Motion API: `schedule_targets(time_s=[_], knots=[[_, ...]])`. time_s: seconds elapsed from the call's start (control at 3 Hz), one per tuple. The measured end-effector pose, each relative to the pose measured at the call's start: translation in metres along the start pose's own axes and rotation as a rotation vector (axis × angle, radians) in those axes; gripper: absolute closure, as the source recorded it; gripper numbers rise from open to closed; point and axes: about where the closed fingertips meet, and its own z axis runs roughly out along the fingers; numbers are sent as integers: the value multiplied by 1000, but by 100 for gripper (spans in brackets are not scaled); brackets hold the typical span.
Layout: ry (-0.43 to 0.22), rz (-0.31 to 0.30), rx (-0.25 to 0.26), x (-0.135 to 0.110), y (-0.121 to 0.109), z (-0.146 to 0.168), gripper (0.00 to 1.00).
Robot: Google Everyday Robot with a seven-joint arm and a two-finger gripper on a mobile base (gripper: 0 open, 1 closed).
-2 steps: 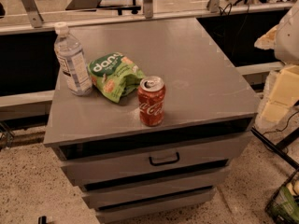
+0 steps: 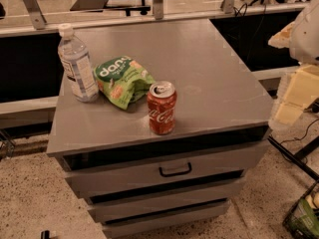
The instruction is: Move blue plastic bottle near coke can
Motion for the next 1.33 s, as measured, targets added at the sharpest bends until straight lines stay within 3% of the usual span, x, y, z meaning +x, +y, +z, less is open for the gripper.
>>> schedule_targets(time_s=[0.33,0.67,1.0,1.33], knots=[[-66,-39,12,-19,-29,7,0],[-145,-101,26,-56,-66,11,0],[-284,-134,42,-105,-100,12,0],[-465,-118,29,-154,-115,22,0]])
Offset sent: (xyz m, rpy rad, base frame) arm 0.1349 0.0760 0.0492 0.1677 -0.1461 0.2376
